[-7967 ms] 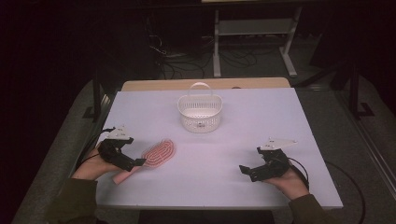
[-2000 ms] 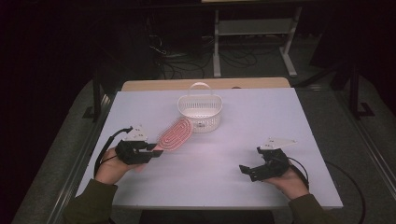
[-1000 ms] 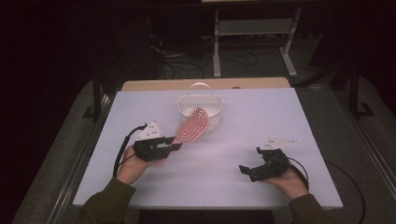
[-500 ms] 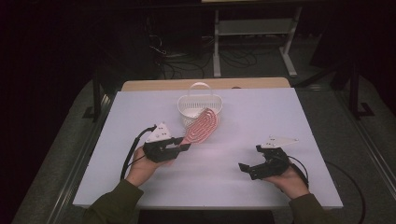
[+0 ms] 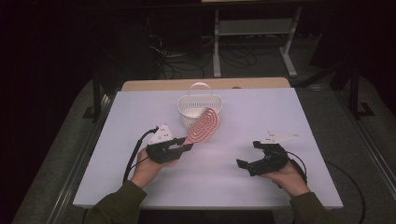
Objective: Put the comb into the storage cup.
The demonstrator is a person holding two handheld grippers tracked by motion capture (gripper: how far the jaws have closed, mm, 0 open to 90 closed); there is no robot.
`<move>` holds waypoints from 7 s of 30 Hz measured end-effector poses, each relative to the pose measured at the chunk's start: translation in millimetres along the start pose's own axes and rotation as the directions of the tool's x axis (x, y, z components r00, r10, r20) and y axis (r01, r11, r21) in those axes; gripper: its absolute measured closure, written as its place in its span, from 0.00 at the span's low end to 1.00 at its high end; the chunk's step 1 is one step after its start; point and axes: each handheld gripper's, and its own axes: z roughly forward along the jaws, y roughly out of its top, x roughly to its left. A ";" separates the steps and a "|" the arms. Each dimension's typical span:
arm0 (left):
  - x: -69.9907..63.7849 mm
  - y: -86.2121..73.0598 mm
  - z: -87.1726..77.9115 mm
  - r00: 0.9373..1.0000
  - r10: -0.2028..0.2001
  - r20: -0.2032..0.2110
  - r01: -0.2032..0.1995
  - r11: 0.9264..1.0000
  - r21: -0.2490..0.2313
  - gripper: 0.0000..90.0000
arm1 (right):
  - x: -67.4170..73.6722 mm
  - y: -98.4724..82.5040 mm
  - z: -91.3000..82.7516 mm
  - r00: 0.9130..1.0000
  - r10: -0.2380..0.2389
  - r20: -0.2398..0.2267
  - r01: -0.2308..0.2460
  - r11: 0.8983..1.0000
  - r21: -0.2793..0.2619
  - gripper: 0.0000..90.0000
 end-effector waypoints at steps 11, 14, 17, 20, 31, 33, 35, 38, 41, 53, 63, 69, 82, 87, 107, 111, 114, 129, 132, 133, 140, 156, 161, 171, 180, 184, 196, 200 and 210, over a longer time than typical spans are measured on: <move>-3.2 -3.5 0.5 1.000 0.013 -0.009 -0.013 1.000 -0.004 0.78 | 3.8 12.8 5.0 1.000 -0.013 -0.023 0.012 1.000 -0.011 0.00; -4.2 -3.8 -0.2 1.000 0.016 -0.011 -0.016 1.000 -0.002 0.78 | 5.4 17.5 6.2 0.999 -0.016 -0.033 0.016 1.000 -0.015 0.00; -5.5 -4.7 -0.8 1.000 0.011 -0.007 -0.011 1.000 -0.013 0.78 | 7.1 21.9 8.7 0.999 -0.021 -0.041 0.020 1.000 -0.019 0.00; -6.4 -5.6 -0.6 1.000 0.019 -0.011 -0.019 1.000 -0.010 0.78 | 9.2 26.4 11.4 0.998 -0.016 -0.057 0.015 0.999 -0.030 0.00; -8.3 -7.6 0.4 0.999 0.025 -0.028 -0.025 1.000 -0.013 0.78 | 14.3 39.7 21.4 0.996 -0.020 -0.092 0.015 0.999 -0.048 0.00; -8.3 -7.6 0.2 0.999 0.020 -0.030 -0.020 1.000 -0.017 0.78 | 15.0 41.7 22.8 0.995 -0.018 -0.098 0.014 0.999 -0.048 0.00; -8.7 -7.7 -0.1 0.999 0.021 -0.033 -0.022 1.000 -0.020 0.78 | 15.3 43.8 24.1 0.994 -0.014 -0.105 0.008 0.999 -0.053 0.00; -9.6 -7.8 0.1 0.999 0.019 -0.033 -0.020 1.000 -0.023 0.78 | 16.0 48.9 26.3 0.994 -0.008 -0.112 0.001 0.998 -0.065 0.00; -10.7 -8.2 0.6 0.999 0.019 -0.035 -0.020 1.000 -0.023 0.78 | 16.3 51.8 27.7 0.993 -0.006 -0.119 -0.003 0.997 -0.073 0.00; -12.7 -8.8 1.0 0.999 0.018 -0.033 -0.019 0.999 -0.027 0.78 | 21.6 67.4 38.3 0.990 -0.021 -0.140 0.008 0.996 -0.092 0.00; -14.7 -9.0 2.7 0.999 0.019 -0.027 -0.020 0.999 -0.027 0.78 | 23.5 80.6 45.4 0.986 -0.024 -0.166 0.005 0.993 -0.114 0.00; -14.9 -9.0 3.0 1.000 0.018 -0.024 -0.019 0.999 -0.027 0.78 | 23.8 87.4 48.8 0.985 -0.031 -0.171 0.011 0.993 -0.117 0.00; -14.7 -8.6 2.1 0.999 0.014 -0.029 -0.015 0.999 -0.034 0.78 | 22.9 100.8 56.0 0.987 -0.049 -0.156 0.030 0.992 -0.120 0.00; -14.5 -8.6 2.2 0.999 0.015 -0.030 -0.016 0.999 -0.036 0.78 | 24.3 106.0 61.9 0.986 -0.054 -0.155 0.037 0.993 -0.109 0.00; -15.2 -9.4 1.1 0.999 0.025 -0.046 -0.027 0.998 -0.049 0.78 | 28.8 107.5 70.6 0.982 -0.025 -0.185 0.007 0.995 -0.100 0.20; -15.1 -10.2 2.1 0.999 0.028 -0.044 -0.030 0.999 -0.042 0.78 | 28.4 107.1 70.8 0.982 -0.018 -0.186 -0.002 0.995 -0.104 0.28; -15.7 -10.3 2.2 0.998 0.029 -0.047 -0.031 0.999 -0.044 0.78 | 28.3 106.8 70.4 0.982 -0.014 -0.189 -0.007 0.994 -0.107 0.32; -17.3 -11.3 4.5 0.998 0.035 -0.050 -0.037 0.998 -0.041 0.78 | 27.0 104.5 74.1 0.977 0.010 -0.215 -0.032 0.995 -0.099 0.44; -17.1 -11.7 5.0 0.998 0.037 -0.053 -0.039 0.998 -0.040 0.78 | 27.0 104.1 75.3 0.976 0.018 -0.219 -0.039 0.995 -0.094 0.45; -17.1 -11.7 5.0 0.998 0.037 -0.053 -0.039 0.998 -0.040 0.78 | 26.8 104.0 75.5 0.975 0.021 -0.222 -0.044 0.994 -0.096 0.46; -18.0 -12.1 5.8 0.996 0.050 -0.068 -0.053 0.998 -0.035 0.78 | 25.4 103.7 76.1 0.972 0.037 -0.231 -0.060 0.994 -0.091 0.50; -18.9 -12.0 7.7 0.997 0.050 -0.053 -0.052 0.998 -0.031 0.78 | 29.4 106.4 72.4 0.965 0.033 -0.261 -0.068 0.990 -0.125 0.61; -15.9 -12.4 7.2 0.999 0.026 -0.046 -0.028 0.999 -0.039 0.78 | 31.0 106.9 71.2 0.956 0.028 -0.291 -0.070 0.988 -0.136 0.68; -15.9 -12.6 7.3 0.999 0.033 -0.041 -0.034 0.999 -0.035 0.78 | 34.6 108.2 69.6 0.954 0.001 -0.299 -0.048 0.988 -0.148 0.69; -15.1 -12.7 7.1 0.999 0.028 -0.034 -0.029 0.999 -0.037 0.75 | 34.4 108.4 68.2 0.955 -0.001 -0.296 -0.046 0.987 -0.153 0.70; -15.8 -12.9 8.1 0.999 0.033 -0.029 -0.034 0.999 -0.037 0.69 | 33.1 108.5 66.6 0.958 -0.004 -0.287 -0.044 0.986 -0.160 0.70; -13.9 -12.9 6.1 0.999 0.018 -0.029 -0.019 0.999 -0.043 0.52 | 29.5 108.9 60.6 0.963 -0.008 -0.268 -0.039 0.984 -0.172 0.70; -12.1 -13.5 5.6 1.000 0.005 0.009 -0.004 0.999 -0.045 0.43 | 27.4 109.1 58.4 0.966 -0.010 -0.258 -0.038 0.983 -0.178 0.70; -9.5 -16.4 4.8 0.999 -0.005 0.041 0.005 1.000 -0.012 0.30 | 24.2 109.2 54.8 0.970 -0.016 -0.243 -0.029 0.983 -0.179 0.70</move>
